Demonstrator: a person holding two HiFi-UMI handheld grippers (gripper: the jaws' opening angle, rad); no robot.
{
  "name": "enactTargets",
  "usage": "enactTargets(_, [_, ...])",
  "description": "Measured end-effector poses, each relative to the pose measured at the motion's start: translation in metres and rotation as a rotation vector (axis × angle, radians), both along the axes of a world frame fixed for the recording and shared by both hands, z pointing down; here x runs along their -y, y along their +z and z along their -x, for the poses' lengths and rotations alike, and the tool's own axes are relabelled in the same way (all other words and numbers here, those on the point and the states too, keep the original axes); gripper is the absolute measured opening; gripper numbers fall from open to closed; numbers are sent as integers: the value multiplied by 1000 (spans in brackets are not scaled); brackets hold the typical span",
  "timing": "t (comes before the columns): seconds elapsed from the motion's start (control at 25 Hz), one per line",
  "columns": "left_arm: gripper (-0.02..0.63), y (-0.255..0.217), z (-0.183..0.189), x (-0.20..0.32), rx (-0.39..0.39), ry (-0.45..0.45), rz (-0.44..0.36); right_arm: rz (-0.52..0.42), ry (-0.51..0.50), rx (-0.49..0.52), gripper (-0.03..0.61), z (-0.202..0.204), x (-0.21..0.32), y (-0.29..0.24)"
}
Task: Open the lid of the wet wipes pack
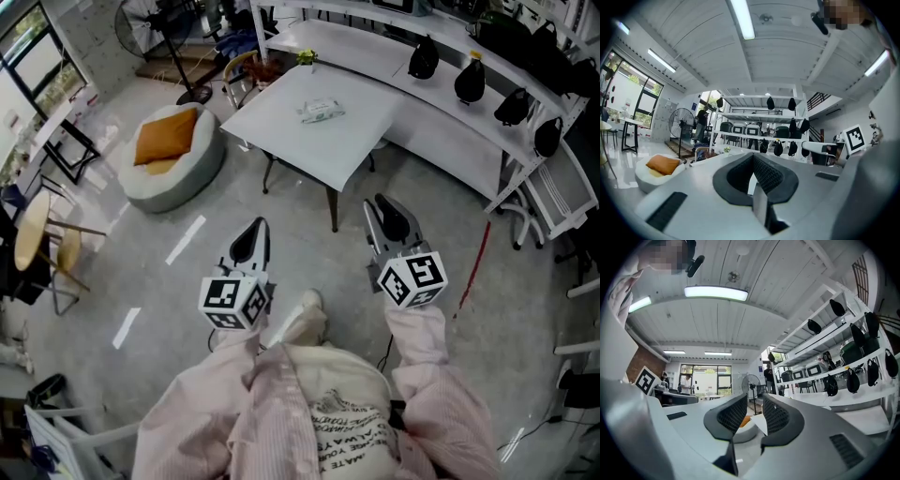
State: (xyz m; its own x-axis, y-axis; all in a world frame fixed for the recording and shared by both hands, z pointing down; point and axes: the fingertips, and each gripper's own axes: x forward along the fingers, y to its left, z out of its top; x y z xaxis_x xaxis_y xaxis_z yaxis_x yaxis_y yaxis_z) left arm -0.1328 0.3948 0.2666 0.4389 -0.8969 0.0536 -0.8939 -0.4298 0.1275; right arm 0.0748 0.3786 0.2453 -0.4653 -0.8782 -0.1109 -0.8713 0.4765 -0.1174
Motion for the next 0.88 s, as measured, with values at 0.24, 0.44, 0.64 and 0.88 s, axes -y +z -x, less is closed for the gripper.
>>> enactTargets(0.24, [0,11,2,23,-12,8,22,26,2,-2,102,3,23,12])
enactTargets(0.44, [0,22,-3,58,-20,16,40,41,37,3,133,-3,60,21])
enactTargets(0.64, [-1,36,-2,105,-36,25,66,69,38,7,133,0,106,34])
enactTargets(0.88, [-2,40,-3,171,-44,42,86,97,31,16,133,4,169,39])
